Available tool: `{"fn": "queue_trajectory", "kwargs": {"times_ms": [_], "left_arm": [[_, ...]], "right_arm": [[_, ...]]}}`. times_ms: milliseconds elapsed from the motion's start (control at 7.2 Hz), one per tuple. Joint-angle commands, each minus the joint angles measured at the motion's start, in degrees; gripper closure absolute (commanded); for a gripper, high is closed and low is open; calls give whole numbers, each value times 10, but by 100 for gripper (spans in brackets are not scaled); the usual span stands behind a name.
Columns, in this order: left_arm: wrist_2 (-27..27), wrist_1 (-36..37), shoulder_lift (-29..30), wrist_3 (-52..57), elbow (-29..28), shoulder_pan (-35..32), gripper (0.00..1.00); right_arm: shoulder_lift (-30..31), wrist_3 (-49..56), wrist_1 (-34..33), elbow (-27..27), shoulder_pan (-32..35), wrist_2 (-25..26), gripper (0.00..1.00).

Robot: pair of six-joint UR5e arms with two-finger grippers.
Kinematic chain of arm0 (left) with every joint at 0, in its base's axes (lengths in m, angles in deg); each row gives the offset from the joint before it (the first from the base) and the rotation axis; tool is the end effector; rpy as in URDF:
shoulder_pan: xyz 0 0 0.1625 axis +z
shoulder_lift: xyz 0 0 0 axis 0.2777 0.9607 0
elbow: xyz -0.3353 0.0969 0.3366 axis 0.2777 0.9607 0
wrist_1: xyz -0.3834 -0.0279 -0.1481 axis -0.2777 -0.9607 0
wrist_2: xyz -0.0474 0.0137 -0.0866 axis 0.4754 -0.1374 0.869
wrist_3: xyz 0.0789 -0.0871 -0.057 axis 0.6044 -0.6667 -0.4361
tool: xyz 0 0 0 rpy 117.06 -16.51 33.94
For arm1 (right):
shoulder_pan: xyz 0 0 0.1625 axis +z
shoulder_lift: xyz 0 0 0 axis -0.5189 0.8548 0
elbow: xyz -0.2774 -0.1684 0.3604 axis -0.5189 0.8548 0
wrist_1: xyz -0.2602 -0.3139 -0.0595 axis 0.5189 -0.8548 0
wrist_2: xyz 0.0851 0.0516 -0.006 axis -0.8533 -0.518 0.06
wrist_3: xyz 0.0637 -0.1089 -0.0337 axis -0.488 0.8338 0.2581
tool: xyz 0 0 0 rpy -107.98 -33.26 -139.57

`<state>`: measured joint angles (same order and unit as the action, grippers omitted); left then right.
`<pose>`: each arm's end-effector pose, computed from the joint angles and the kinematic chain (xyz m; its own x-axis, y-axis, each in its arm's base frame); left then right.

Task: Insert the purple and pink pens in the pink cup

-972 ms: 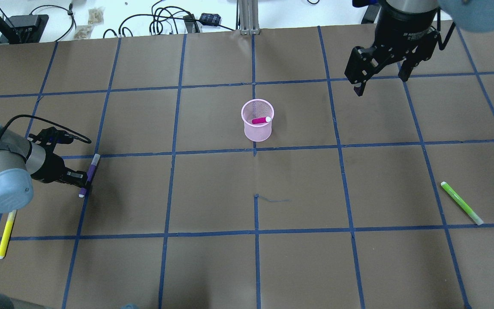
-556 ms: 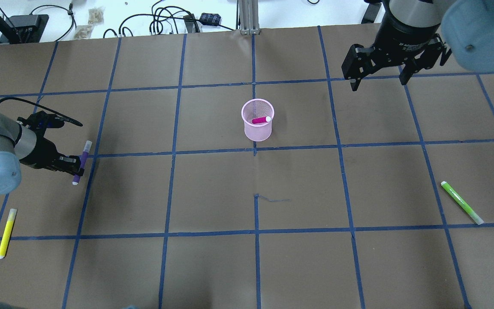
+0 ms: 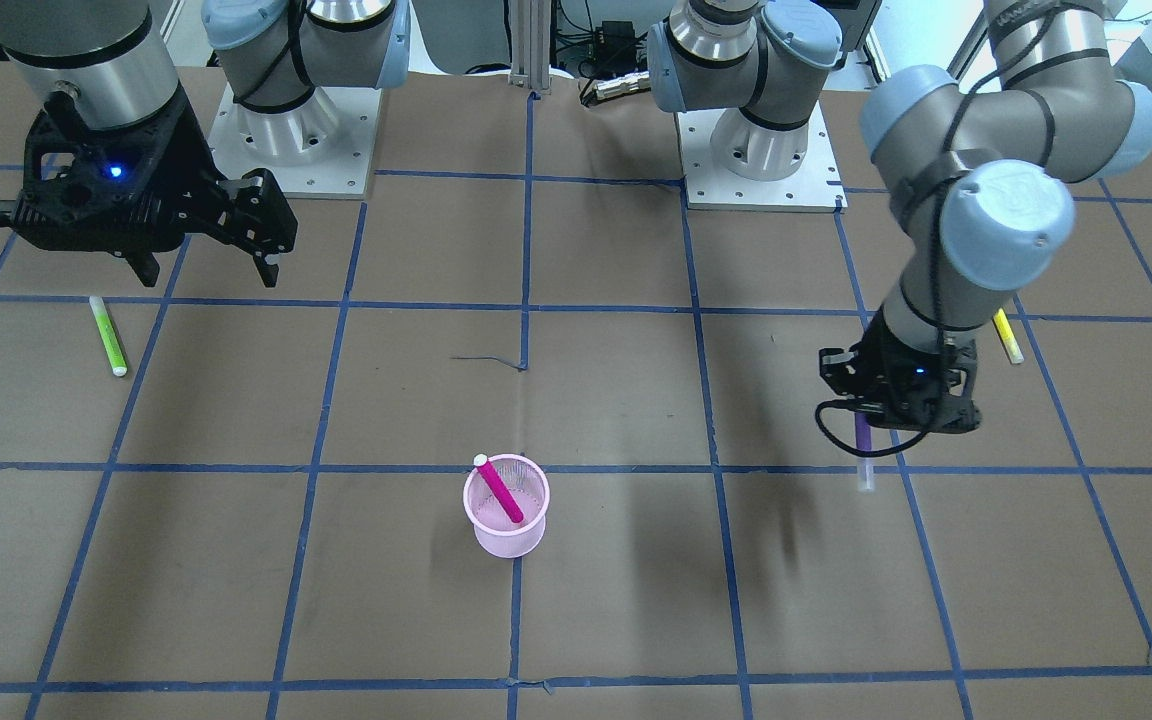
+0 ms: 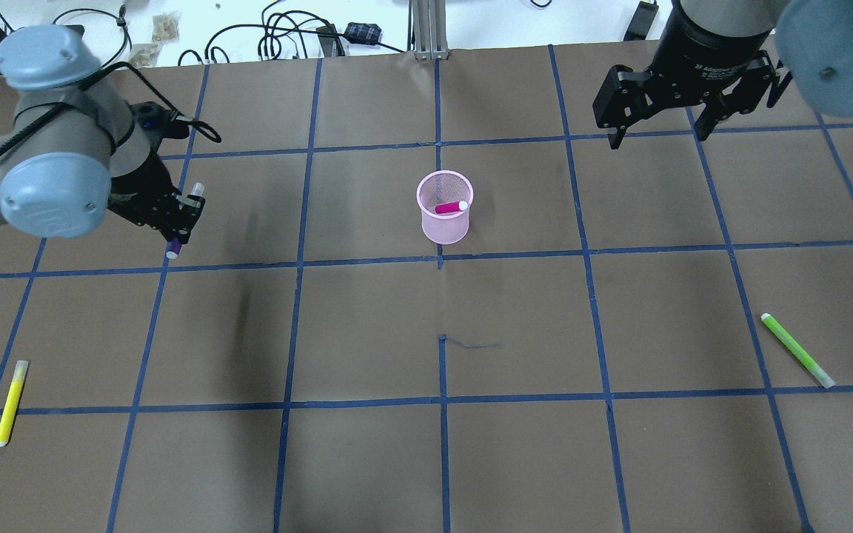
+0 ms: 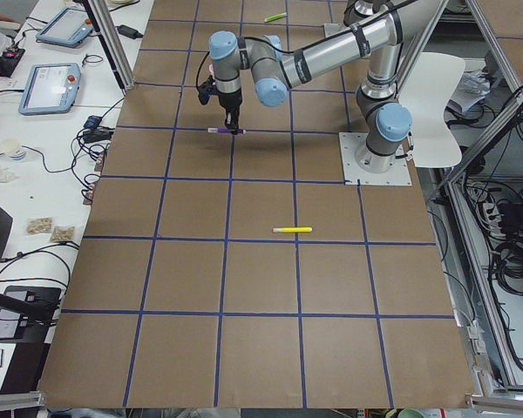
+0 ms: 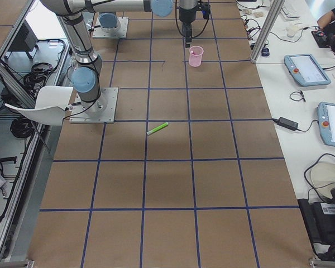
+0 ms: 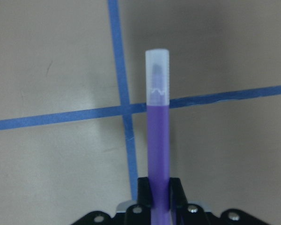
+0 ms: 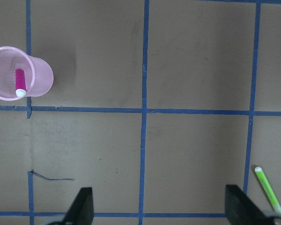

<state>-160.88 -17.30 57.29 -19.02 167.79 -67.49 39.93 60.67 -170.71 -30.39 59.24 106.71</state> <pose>-0.0508 -0.5583 0.3549 -0.9786 0.1469 -0.1439 0.1374 0.9878 0.0737 0.1339 -0.5141 0.5285 -0.9988 -0.0363 0.0319 -0.0383 0.9973 -0.0634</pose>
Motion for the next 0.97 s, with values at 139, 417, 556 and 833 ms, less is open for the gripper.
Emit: {"fn": "queue_trajectory", "kwargs": {"times_ms": [139, 417, 556, 833], "left_arm": [[-69, -28, 39, 79, -62, -108, 100], [-81, -43, 65, 127, -105, -152, 100], [-148, -66, 82, 127, -126, -187, 100], [-208, -102, 118, 128, -162, -233, 100]], "right_arm": [[-4, 16, -21, 1, 0, 29, 0], [-3, 15, -21, 1, 0, 30, 0], [-1, 10, -21, 0, 0, 28, 0], [0, 8, -22, -2, 3, 27, 0]]}}
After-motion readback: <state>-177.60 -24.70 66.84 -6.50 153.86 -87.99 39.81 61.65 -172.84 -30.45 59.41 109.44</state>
